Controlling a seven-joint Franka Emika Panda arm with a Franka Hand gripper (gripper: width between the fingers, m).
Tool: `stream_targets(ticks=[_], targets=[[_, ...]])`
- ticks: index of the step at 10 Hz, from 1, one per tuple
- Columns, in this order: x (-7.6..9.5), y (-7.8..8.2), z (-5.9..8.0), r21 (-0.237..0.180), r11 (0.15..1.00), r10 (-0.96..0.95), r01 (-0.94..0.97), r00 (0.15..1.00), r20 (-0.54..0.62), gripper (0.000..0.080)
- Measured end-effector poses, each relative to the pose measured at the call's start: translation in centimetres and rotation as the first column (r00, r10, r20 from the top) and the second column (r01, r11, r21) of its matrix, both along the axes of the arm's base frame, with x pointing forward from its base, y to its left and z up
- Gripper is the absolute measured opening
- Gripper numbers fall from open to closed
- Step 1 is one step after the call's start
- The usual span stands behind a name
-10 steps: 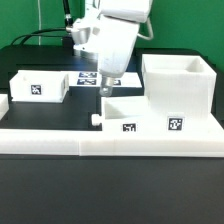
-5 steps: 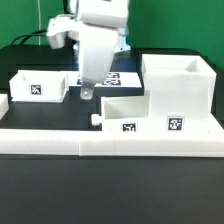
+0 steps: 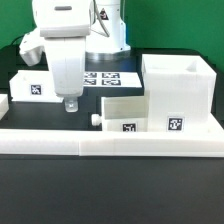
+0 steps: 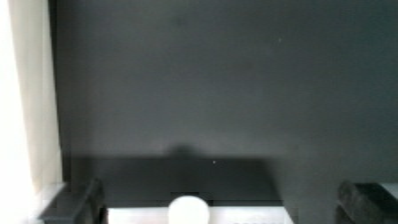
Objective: Assemble drawer
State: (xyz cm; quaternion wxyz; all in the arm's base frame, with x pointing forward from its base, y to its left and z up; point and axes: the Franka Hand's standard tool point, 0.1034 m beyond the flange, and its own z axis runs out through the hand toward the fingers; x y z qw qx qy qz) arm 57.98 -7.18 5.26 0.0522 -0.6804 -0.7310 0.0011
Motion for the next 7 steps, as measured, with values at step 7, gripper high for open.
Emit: stream_targets(ticks=[7], targets=[[-0.6, -1.9, -1.4, 0.146, 0.989, 0.017, -0.008, 0.998, -0.064, 0.0649]])
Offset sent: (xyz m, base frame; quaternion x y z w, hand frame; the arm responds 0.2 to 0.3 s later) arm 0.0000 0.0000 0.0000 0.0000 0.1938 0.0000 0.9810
